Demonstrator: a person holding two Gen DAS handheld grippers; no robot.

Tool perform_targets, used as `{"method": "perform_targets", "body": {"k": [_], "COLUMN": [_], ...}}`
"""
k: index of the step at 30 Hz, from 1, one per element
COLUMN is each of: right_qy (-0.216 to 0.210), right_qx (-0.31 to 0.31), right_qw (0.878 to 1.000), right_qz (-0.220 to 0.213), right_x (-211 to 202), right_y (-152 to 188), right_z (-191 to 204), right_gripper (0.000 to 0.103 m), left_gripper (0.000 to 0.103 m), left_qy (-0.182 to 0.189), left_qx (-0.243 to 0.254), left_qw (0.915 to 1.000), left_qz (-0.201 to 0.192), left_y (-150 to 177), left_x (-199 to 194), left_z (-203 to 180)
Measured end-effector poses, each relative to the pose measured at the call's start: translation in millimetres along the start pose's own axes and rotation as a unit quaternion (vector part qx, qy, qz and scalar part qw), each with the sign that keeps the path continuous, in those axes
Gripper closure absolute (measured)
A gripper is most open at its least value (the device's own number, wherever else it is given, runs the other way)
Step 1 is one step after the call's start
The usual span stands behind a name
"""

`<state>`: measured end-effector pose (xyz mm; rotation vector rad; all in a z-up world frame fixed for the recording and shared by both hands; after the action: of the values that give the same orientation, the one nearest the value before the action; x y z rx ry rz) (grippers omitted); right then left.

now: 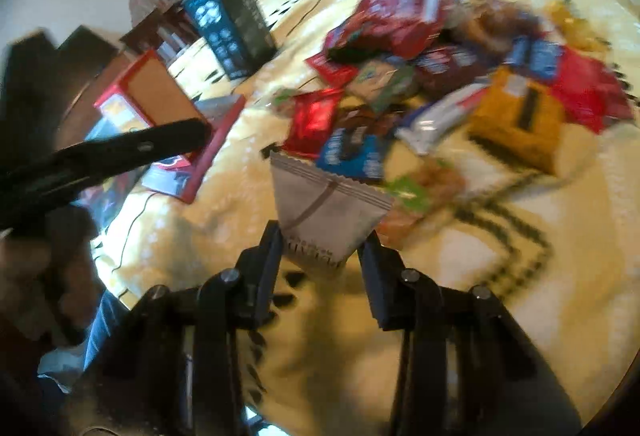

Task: Organize snacks
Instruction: 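Grasp a white Pulad packet with the right tool while the left tool grasps a red wrapper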

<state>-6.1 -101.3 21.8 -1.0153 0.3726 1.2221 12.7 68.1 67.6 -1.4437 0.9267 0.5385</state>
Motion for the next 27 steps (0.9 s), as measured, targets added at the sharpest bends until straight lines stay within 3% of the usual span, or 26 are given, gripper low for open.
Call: {"method": "perform_targets", "body": {"k": [5, 8, 10, 15, 19, 24, 27], "right_qy": [0.029, 0.034, 0.04, 0.045, 0.043, 0.04, 0.044], "right_qx": [0.008, 0.005, -0.005, -0.005, 0.017, 0.056, 0.06], "right_qw": [1.0, 0.999, 0.999, 0.999, 0.999, 0.998, 0.997], "right_qz": [0.004, 0.015, 0.014, 0.004, -0.006, -0.012, -0.016], "right_x": [-4, 4, 9, 15, 9, 9, 11], "right_y": [-4, -5, -7, -10, -9, -7, -7], "right_z": [-23, -28, -25, -27, -31, -34, -30], "right_gripper": [0.064, 0.063, 0.063, 0.063, 0.062, 0.048, 0.046], "left_gripper": [0.031, 0.031, 0.04, 0.043, 0.044, 0.034, 0.03], "left_qy": [0.023, 0.0, -0.024, -0.053, -0.042, -0.042, -0.056], "left_qx": [-0.033, -0.018, -0.02, -0.039, -0.04, -0.061, -0.05], "left_qw": [0.9992, 0.9995, 0.9984, 0.9974, 0.9981, 0.9971, 0.9969], "left_qz": [0.007, 0.025, 0.046, 0.029, 0.018, 0.019, 0.021], "left_y": [-18, -22, -18, -6, -5, -7, -9], "left_x": [53, 81, 95, 88, 85, 92, 97], "left_z": [6, 6, 12, 31, 32, 32, 29]}}
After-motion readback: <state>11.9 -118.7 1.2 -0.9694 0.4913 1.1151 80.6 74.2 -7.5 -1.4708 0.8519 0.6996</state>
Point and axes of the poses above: each gripper's, at about its wrist camera, not at the fingertips, and x roughly the way its jaws point, z to its left, y to its underside, the point moved 3 cm from there along x, roughly the way its jaws point, and after that the axes turned 14 degrees about x, right-handed, at the moved point
